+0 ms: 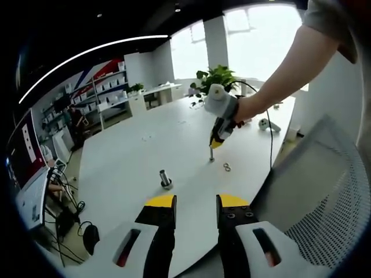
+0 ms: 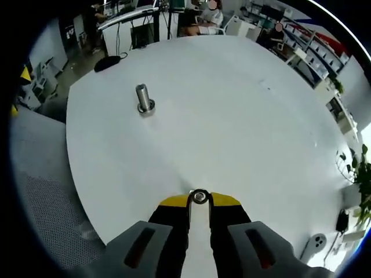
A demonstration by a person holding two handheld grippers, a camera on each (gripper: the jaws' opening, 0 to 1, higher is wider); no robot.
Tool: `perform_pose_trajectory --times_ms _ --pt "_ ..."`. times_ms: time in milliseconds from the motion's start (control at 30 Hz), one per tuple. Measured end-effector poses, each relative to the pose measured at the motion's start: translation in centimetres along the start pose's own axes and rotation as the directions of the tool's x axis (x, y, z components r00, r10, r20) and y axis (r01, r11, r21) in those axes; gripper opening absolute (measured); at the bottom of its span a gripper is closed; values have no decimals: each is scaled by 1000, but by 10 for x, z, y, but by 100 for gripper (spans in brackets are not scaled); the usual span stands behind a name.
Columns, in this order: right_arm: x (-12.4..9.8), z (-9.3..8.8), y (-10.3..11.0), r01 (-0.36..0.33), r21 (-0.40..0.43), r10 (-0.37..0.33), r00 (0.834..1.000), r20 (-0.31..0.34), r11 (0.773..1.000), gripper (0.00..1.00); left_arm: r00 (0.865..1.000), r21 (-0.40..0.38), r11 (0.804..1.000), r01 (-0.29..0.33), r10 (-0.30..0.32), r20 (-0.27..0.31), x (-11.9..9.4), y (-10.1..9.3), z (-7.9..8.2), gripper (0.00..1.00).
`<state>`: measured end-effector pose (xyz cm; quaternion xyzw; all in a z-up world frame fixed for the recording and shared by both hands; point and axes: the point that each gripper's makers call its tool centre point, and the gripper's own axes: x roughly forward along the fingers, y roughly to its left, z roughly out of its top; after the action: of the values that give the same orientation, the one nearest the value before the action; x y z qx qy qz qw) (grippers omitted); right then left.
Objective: Place the washer onto the threaded stud by aligning its center hole with the stud, sliding it down to the base, and recovering from edge contact or off-axis alignment until the washer reaches the visible bottom stop.
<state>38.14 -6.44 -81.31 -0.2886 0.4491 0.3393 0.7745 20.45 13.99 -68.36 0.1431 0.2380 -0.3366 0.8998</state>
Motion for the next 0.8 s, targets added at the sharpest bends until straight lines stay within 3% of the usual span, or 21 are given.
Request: perform_pose_trajectory --times_ms 800 --pt "24 -7 1 -38 -11 38 997 -65 999 14 1000 -3 1000 1 -1 -6 0 0 -2 25"
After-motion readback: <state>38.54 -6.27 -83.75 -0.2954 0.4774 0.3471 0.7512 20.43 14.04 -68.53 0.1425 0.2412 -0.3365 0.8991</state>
